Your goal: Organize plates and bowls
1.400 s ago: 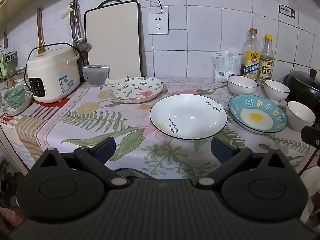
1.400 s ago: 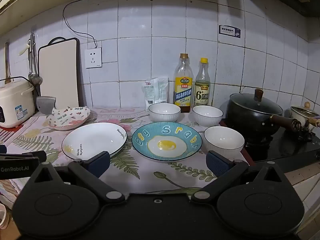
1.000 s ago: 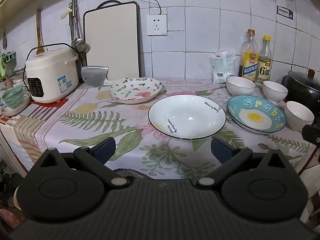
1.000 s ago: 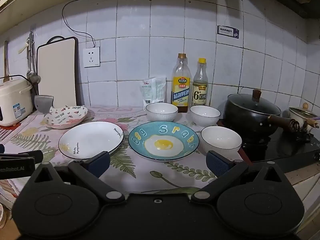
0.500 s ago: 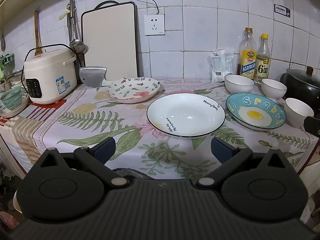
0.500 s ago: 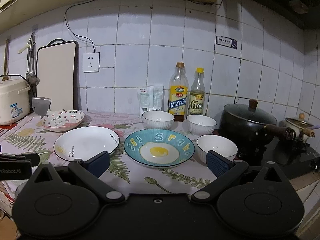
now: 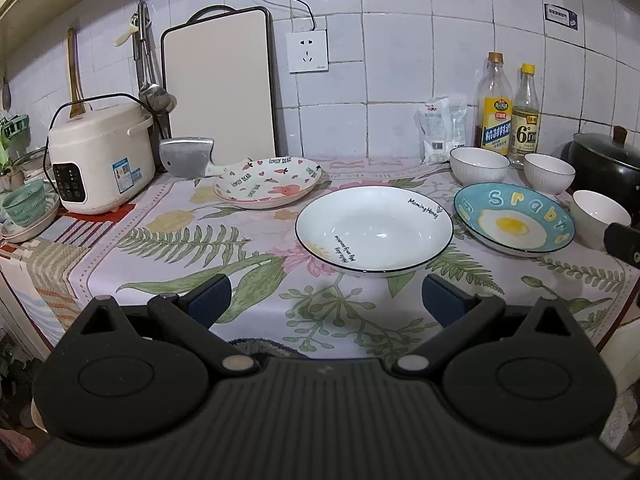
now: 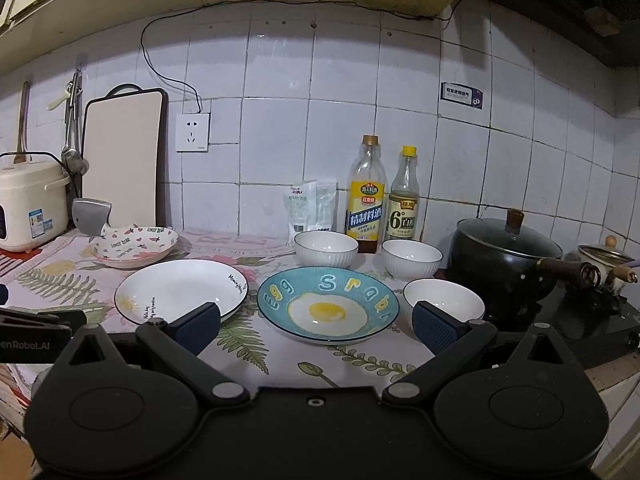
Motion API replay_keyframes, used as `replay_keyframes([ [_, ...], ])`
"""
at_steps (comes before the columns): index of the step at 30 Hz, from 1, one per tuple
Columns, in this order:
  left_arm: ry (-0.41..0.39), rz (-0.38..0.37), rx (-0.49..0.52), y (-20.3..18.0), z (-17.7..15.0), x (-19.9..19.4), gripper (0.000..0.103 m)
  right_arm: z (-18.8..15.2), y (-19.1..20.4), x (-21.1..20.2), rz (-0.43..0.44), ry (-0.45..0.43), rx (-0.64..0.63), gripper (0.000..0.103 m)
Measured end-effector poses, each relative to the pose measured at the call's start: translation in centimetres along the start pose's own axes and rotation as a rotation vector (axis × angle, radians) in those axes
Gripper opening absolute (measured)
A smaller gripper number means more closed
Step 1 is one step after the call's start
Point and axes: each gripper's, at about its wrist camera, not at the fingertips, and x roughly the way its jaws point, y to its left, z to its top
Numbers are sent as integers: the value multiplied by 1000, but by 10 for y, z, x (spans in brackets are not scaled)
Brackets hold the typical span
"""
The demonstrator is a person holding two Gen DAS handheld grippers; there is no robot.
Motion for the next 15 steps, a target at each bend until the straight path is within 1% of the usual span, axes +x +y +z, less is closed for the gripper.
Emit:
replay_keyframes([
  [15, 1, -2, -3, 0, -1, 0, 103, -3, 2, 1, 3, -13, -7, 103],
])
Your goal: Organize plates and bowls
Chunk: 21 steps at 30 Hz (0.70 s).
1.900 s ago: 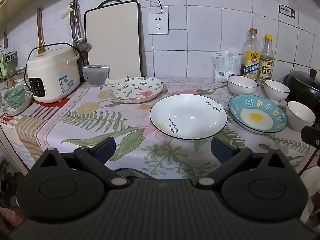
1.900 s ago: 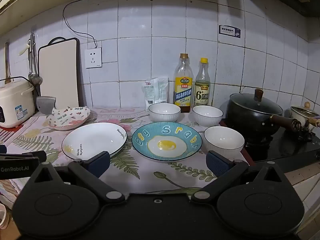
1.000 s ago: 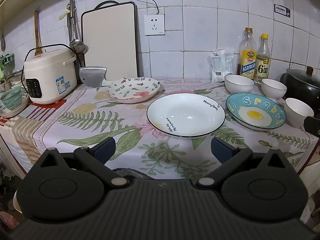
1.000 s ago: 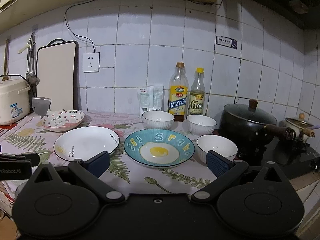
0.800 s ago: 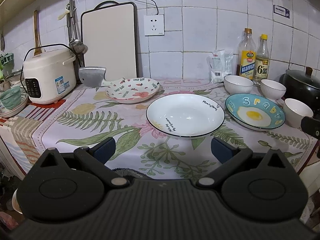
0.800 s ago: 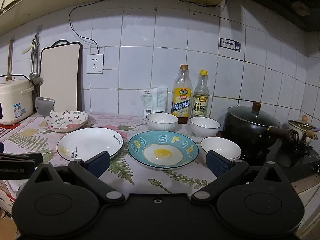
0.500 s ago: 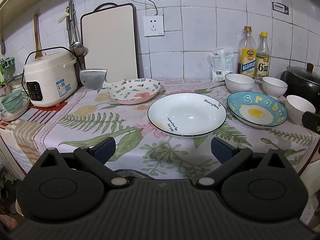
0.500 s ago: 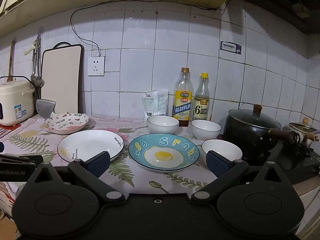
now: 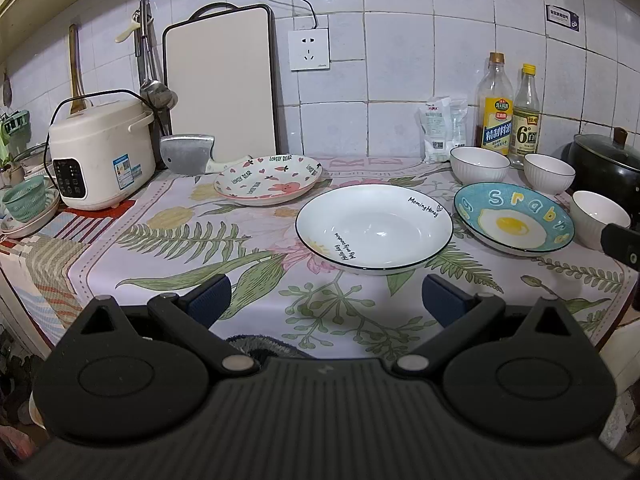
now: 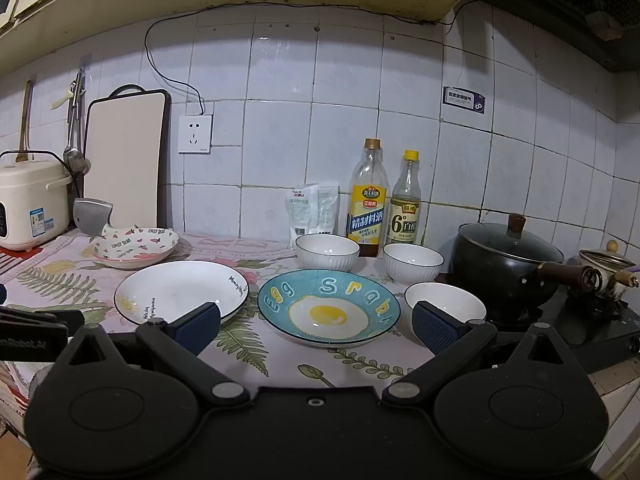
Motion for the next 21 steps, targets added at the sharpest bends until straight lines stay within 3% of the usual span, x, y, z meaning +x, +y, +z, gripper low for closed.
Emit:
replay_keyframes([
  [21, -1, 1, -12, 7, -1, 0, 103, -1, 3, 3, 6, 9, -11, 103],
])
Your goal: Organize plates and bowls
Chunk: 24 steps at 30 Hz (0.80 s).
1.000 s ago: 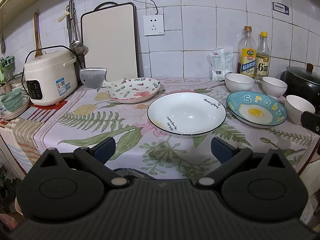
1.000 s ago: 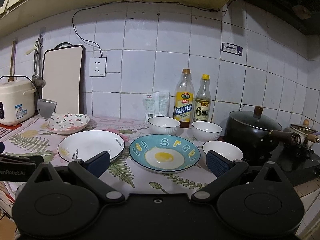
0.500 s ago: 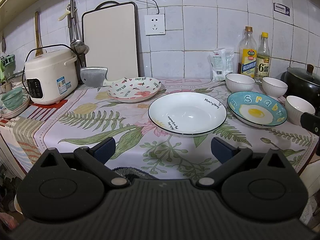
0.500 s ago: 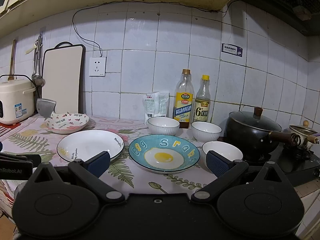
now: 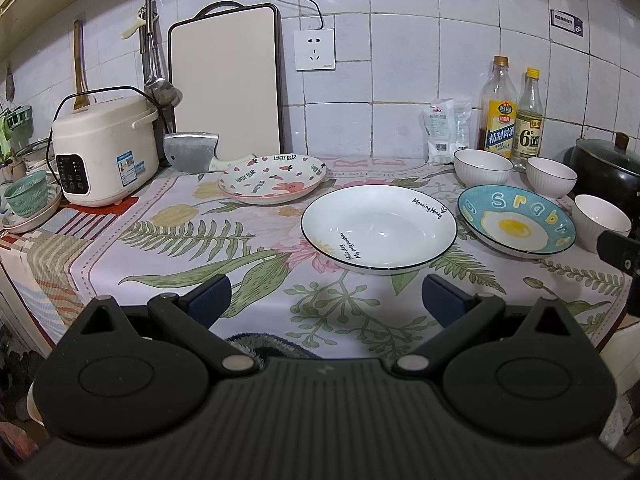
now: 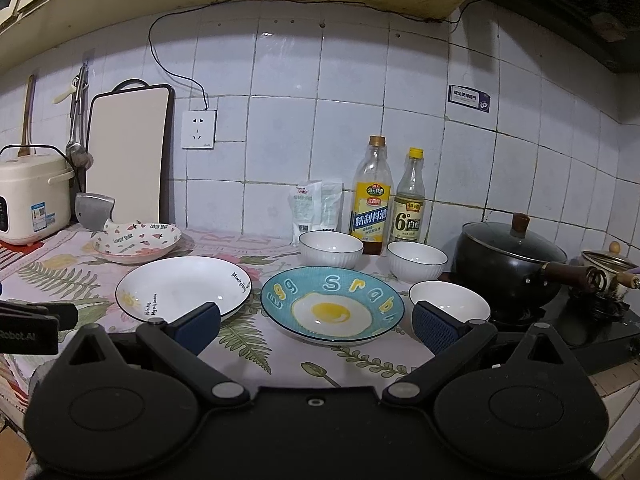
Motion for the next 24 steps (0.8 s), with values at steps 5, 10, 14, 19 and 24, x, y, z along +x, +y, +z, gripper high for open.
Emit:
replay_keyframes([
  [5, 3, 2, -3, 2, 0, 0, 103, 0, 1, 3, 7, 6, -1, 103],
  [10, 14, -1, -11, 7, 3, 4, 103, 1, 3, 9, 15, 8, 0, 103],
  [14, 17, -6, -2, 11, 13, 13, 103, 6, 7, 18, 59, -20, -6, 103],
  [19, -50, 10, 4, 26, 33, 23, 103, 17, 22, 47, 110, -50, -52, 103],
  [24, -82, -16, -29, 51, 52, 53, 103, 17, 29, 90, 294, -39, -4, 103],
])
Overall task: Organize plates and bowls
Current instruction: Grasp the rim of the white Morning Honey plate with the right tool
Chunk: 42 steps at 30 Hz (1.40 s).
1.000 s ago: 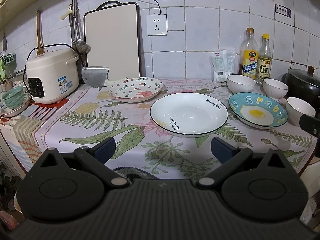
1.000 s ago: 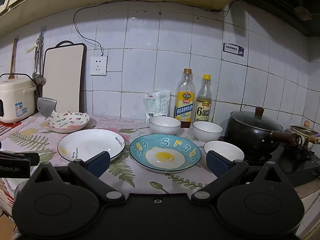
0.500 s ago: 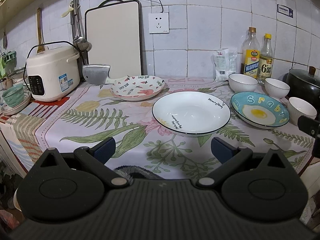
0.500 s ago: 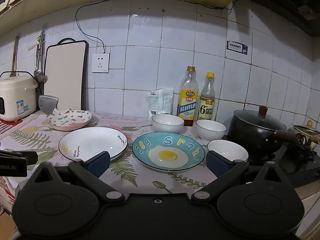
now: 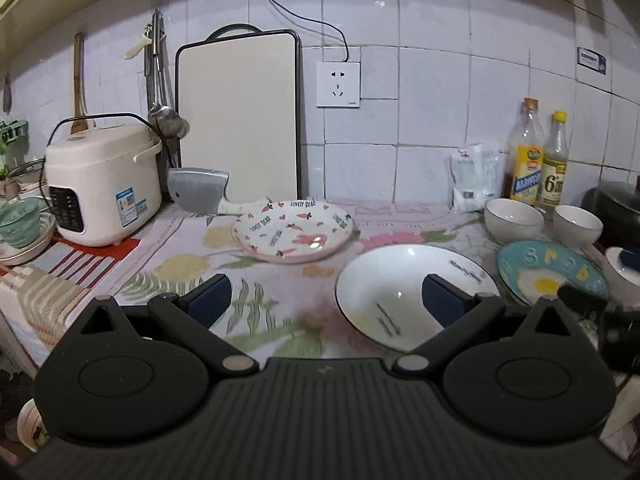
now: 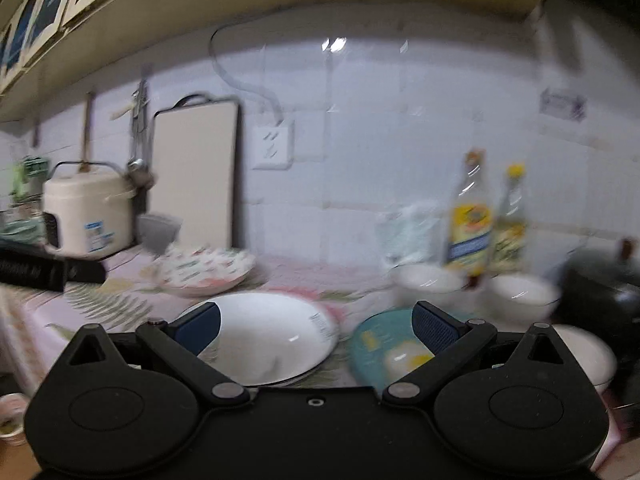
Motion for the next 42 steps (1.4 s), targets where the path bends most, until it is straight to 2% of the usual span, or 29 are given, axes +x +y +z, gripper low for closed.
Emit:
replay_keyframes([
  [3, 10, -40, -31, 12, 3, 28, 103, -4, 0, 34, 67, 96, 56, 95],
  [5, 45, -83, -59, 15, 3, 49, 100, -9, 2, 54, 99, 160, 81, 90],
  [7, 88, -111, -64, 15, 1, 70, 100, -14, 1, 69, 110, 216, 120, 89],
  [13, 202, -167, -73, 4, -12, 116, 89, -23, -11, 90, 142, 293, 206, 86],
  [15, 227, -167, -75, 1, -17, 128, 74, -26, -13, 99, 156, 322, 223, 80],
  [17, 264, -173, -83, 0, -21, 141, 68, -30, -15, 109, 166, 353, 247, 67],
  [18, 285, -178, -89, 0, -23, 148, 63, -31, -15, 113, 168, 361, 258, 66],
  [20, 318, -180, -98, 0, -26, 159, 55, -32, -14, 119, 150, 370, 260, 64],
  [23, 346, -176, -105, 1, -31, 168, 43, -32, -5, 123, 92, 353, 176, 64],
  [24, 358, -176, -110, 1, -32, 170, 36, -33, -4, 125, 91, 361, 176, 64],
  [27, 366, -192, -121, 0, -34, 173, 27, -36, -8, 132, 107, 382, 227, 60],
  [29, 362, -185, -115, -1, -33, 172, 27, -38, -11, 134, 98, 363, 241, 46],
  [32, 354, -185, -126, 0, -34, 173, 27, -40, -14, 136, 74, 341, 246, 37],
  [36, 330, -175, -158, 0, -36, 170, 25, -42, -18, 136, 92, 323, 251, 36],
  [42, 285, -150, -131, -5, -29, 162, 25, -36, -16, 137, 99, 313, 215, 36],
])
